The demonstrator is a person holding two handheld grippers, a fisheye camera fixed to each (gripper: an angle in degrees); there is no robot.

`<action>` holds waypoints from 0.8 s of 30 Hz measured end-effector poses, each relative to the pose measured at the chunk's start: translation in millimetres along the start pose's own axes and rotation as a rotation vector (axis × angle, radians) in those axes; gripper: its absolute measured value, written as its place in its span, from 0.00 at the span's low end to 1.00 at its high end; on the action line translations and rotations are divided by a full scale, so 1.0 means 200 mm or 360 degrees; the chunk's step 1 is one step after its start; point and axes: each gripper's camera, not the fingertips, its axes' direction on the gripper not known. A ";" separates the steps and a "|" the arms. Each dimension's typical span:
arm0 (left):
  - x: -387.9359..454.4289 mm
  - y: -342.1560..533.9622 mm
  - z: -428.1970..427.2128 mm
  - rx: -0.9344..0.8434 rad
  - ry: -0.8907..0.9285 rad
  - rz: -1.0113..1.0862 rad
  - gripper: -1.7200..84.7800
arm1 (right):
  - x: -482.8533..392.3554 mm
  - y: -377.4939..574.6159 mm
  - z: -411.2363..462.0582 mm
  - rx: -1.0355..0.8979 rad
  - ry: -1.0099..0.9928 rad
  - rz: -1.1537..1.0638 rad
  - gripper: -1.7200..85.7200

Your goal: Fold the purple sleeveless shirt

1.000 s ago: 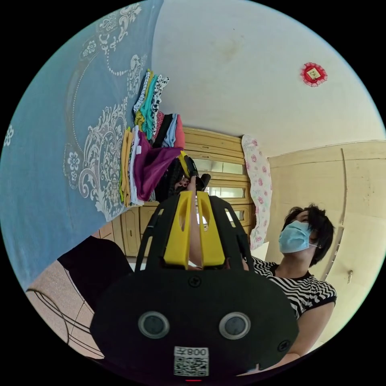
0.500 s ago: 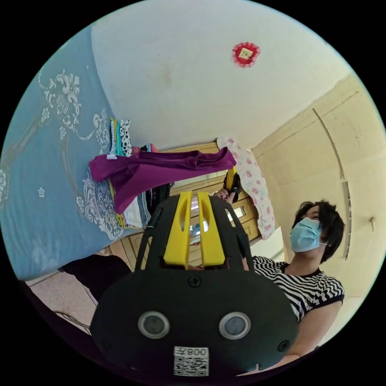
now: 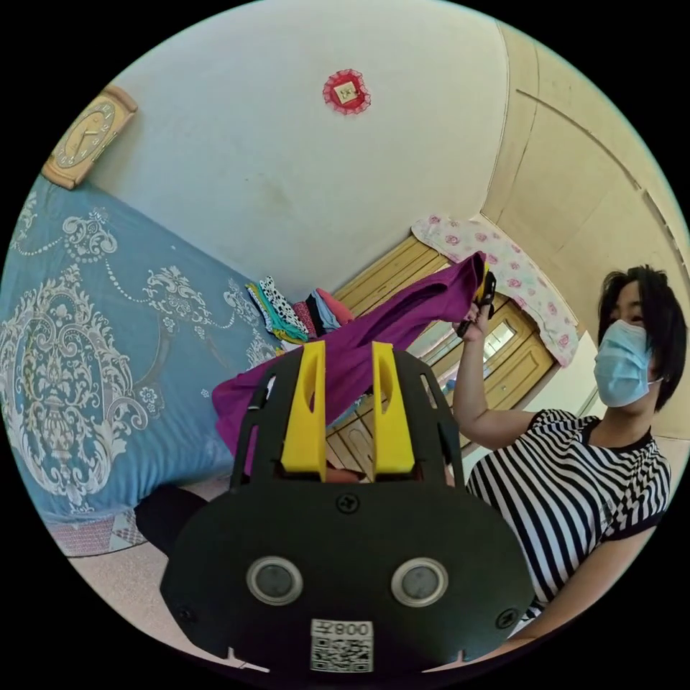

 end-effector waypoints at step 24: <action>1.23 0.24 1.18 -0.0288 -0.0595 0.0491 0.05 | -0.51 0.05 0.22 0.0022 0.0023 -0.0119 0.02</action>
